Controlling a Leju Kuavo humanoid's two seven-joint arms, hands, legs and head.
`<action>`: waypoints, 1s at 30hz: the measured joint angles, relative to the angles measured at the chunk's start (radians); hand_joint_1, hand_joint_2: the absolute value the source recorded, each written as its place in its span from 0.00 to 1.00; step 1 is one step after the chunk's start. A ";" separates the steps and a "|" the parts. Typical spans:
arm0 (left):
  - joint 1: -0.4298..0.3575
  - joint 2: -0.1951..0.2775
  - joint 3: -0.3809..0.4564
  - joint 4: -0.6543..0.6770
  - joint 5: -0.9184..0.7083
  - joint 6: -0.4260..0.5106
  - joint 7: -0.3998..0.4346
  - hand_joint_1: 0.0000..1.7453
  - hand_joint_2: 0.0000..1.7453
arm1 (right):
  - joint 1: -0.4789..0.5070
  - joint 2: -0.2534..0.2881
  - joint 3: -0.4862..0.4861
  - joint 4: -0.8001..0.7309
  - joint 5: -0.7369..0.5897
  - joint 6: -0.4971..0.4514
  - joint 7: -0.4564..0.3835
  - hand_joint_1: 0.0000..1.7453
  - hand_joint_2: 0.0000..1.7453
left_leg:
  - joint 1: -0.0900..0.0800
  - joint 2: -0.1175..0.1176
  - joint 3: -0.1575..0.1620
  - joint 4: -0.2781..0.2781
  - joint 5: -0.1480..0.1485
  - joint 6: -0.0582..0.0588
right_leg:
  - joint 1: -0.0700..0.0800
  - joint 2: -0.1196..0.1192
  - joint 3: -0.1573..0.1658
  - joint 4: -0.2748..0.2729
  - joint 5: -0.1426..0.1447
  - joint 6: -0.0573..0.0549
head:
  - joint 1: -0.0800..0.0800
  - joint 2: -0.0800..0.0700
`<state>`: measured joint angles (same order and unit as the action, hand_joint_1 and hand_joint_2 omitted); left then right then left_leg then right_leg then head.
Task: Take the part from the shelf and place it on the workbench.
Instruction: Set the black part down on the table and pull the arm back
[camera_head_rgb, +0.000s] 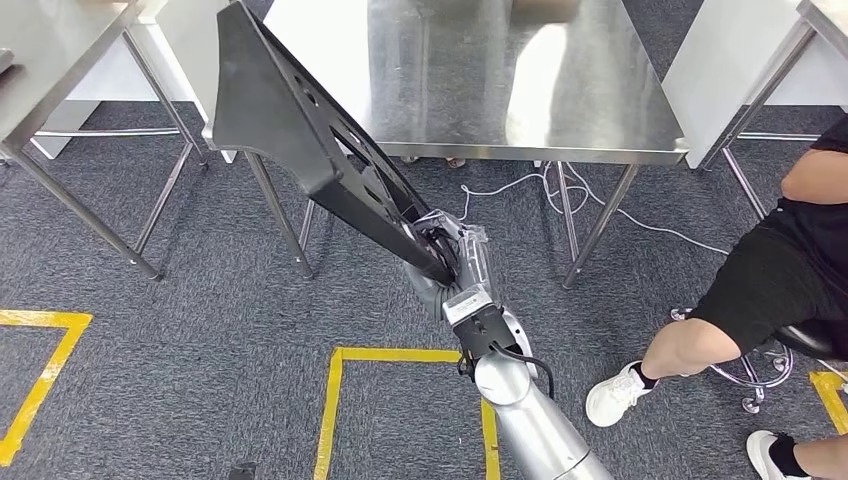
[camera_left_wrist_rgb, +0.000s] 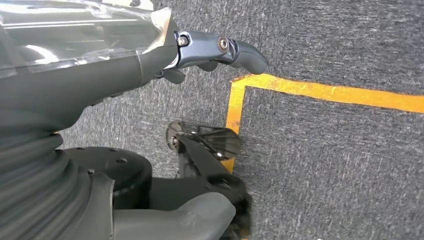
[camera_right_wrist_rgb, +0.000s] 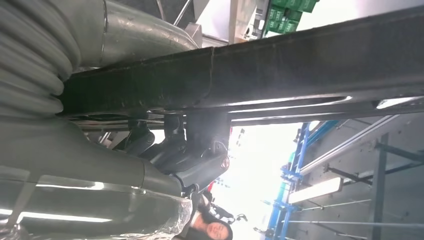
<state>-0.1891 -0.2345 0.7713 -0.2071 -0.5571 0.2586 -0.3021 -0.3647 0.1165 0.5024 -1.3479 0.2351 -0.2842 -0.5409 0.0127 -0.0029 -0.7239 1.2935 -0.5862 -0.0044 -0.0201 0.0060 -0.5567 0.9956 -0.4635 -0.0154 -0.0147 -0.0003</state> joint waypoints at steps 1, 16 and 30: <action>0.000 0.000 0.000 0.000 0.001 0.000 0.000 0.00 1.00 | 0.000 0.000 0.000 0.002 0.000 0.000 0.000 1.00 1.00 | 0.000 0.000 -0.004 -0.025 0.030 0.002 | 0.000 0.002 0.008 0.000 -0.006 0.001 | 0.000 0.000; 0.001 -0.002 0.000 0.000 0.010 0.003 -0.003 0.00 1.00 | 0.001 -0.006 0.002 0.012 -0.004 -0.004 -0.002 1.00 1.00 | -0.020 -0.009 0.136 -0.281 0.134 0.073 | 0.017 0.003 -0.150 0.268 -0.097 0.045 | 0.004 0.000; 0.001 -0.001 0.000 0.001 0.011 0.000 -0.004 0.00 1.00 | -0.006 0.004 0.001 0.014 -0.005 -0.006 -0.002 1.00 1.00 | 0.001 -0.008 0.019 -0.016 0.007 0.000 | 0.010 0.001 0.010 -0.016 0.009 -0.017 | -0.005 0.000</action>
<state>-0.1886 -0.2354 0.7709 -0.2064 -0.5466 0.2586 -0.3059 -0.3709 0.1204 0.5038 -1.3340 0.2299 -0.2904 -0.5425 0.0141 -0.0106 -0.7051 1.2778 -0.5796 -0.0039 -0.0103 0.0065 -0.5464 0.9799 -0.4545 -0.0328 -0.0199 -0.0004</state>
